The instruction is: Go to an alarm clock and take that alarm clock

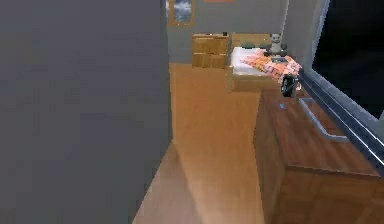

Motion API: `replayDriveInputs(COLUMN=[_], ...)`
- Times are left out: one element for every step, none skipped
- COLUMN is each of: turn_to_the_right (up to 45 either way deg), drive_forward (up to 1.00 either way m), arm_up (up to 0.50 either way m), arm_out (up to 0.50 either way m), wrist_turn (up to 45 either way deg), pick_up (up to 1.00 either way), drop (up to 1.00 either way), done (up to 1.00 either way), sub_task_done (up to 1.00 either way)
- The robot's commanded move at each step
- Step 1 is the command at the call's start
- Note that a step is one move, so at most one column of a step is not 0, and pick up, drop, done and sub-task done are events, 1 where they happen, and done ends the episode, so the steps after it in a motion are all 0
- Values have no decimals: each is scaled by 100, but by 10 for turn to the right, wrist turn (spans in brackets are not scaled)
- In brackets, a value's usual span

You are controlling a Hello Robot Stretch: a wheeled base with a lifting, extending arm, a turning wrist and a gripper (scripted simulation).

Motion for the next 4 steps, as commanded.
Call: replayDriveInputs(turn_to_the_right=[0,240,0,-450], drive_forward=[90,0,45,0], arm_up=[0,0,0,0], arm_out=[0,0,0,0], wrist_turn=[0,0,0,0], pick_up=[0,0,0,0], drop=[0,0,0,0], done=[0,0,0,0], sub_task_done=[0,0,0,0])
